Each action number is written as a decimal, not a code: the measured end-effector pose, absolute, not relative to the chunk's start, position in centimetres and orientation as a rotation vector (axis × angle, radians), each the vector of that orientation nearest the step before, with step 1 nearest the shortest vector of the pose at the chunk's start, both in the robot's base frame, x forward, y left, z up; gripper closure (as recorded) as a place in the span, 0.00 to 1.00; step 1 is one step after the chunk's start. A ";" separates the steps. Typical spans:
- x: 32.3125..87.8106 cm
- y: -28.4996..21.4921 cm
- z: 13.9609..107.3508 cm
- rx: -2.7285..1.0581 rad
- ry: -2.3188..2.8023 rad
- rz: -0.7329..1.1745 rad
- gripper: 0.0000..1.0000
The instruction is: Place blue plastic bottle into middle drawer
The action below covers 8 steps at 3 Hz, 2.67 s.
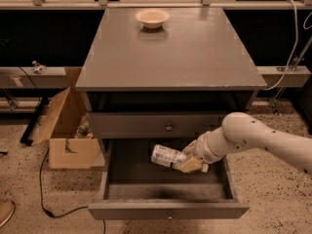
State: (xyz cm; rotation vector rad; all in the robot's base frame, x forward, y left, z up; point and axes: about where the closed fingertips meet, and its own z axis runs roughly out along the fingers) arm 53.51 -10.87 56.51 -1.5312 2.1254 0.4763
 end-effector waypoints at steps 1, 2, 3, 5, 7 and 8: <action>53.7 -11.1 55.2 -1.508 2.164 0.462 1.00; 54.6 -12.9 50.8 -1.398 2.266 0.378 1.00; 55.9 -14.1 48.0 -1.296 2.306 0.330 1.00; 57.2 -14.5 43.1 -1.164 2.333 0.428 0.59; 57.3 -14.0 40.6 -1.105 2.328 0.531 0.13; 57.1 -15.3 41.9 -1.063 2.305 0.527 0.00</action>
Offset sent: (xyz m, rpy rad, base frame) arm 0.0336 -0.0455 -0.0908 -0.1207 -0.0223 -0.3147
